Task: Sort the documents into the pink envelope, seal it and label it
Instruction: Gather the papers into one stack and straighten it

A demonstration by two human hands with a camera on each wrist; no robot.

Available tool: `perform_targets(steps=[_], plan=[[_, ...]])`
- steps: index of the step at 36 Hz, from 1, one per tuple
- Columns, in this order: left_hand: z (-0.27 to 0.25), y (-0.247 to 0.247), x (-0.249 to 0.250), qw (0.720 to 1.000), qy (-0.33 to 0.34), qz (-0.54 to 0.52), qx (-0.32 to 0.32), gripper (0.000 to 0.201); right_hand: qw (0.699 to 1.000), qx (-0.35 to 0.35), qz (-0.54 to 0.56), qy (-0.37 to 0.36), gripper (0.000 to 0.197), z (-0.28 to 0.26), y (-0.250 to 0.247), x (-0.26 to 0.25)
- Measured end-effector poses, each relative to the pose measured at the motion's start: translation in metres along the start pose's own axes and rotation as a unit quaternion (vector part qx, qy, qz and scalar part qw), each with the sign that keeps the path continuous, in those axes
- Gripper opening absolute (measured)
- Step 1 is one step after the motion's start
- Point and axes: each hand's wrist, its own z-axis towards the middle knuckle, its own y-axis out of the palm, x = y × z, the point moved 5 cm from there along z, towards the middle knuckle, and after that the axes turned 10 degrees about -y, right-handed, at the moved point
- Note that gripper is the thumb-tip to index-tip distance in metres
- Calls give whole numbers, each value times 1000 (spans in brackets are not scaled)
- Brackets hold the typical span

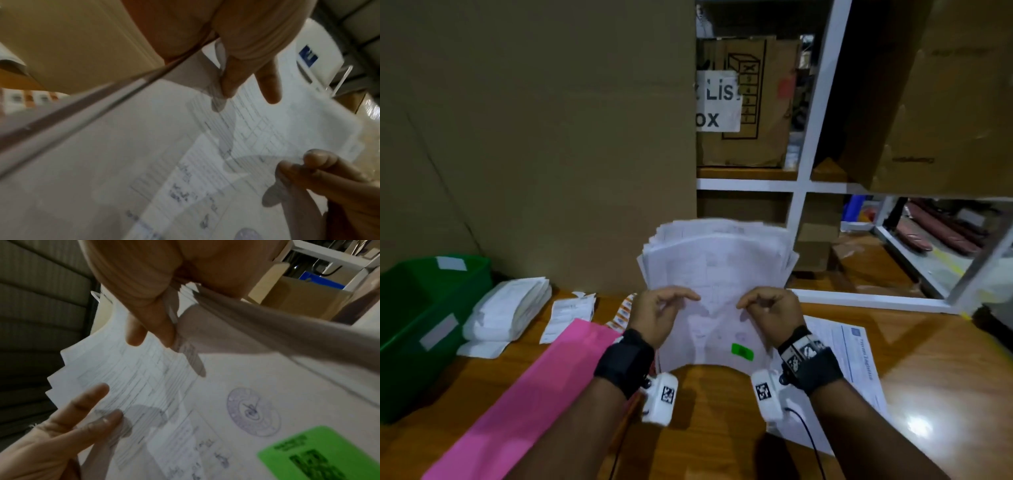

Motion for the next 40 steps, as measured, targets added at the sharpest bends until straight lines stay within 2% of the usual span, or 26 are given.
perform_targets(steps=[2,5,10,13,17,21,23,24,25,27,28,29,30,32,34,35,40], plan=[[7,-2,13,1000,26,-8,12,49,1000,15,9,-16,50,11,-5,-9],[9,-10,26,998,53,-38,20,38,998,24,23,-53,47,18,-13,-15],[-2,-12,0,999,17,-35,-12,35,997,43,46,-52,13,4,-19,-16],[-7,-7,-2,999,2,-31,-29,34,993,56,27,-97,9,7,-27,-28],[-4,-6,-3,997,-48,-51,-38,34,981,75,-78,-160,9,22,-45,-55],[-2,-6,1,997,-40,-58,-37,40,975,85,-83,-187,13,31,-52,-70],[-1,-5,1,996,-44,-65,-37,40,976,97,-96,-170,23,31,-53,-57],[0,-5,1,996,-48,-68,-34,39,980,107,-79,-148,34,29,-54,-46],[0,-5,1,996,-52,-71,-28,38,986,127,-27,-105,51,26,-53,-34],[0,-5,0,995,-59,-75,-17,36,978,180,110,-2,90,14,-49,-11],[-1,-5,0,996,-57,-73,-12,35,970,189,148,36,103,8,-44,0],[-2,-4,0,996,-55,-70,-11,34,969,176,160,60,108,2,-39,10],[-3,-3,2,996,-53,-69,-15,35,972,147,162,83,106,-2,-33,19],[-6,0,7,996,-46,-70,-23,38,984,81,112,116,84,-9,-23,33],[-8,-2,15,997,-26,-74,-19,40,991,47,39,121,58,-13,-21,38],[-9,-4,19,997,-16,-78,-10,39,993,41,14,111,52,-15,-21,37],[-17,-17,33,997,5,-69,44,35,997,38,-31,59,45,-18,-21,1]])
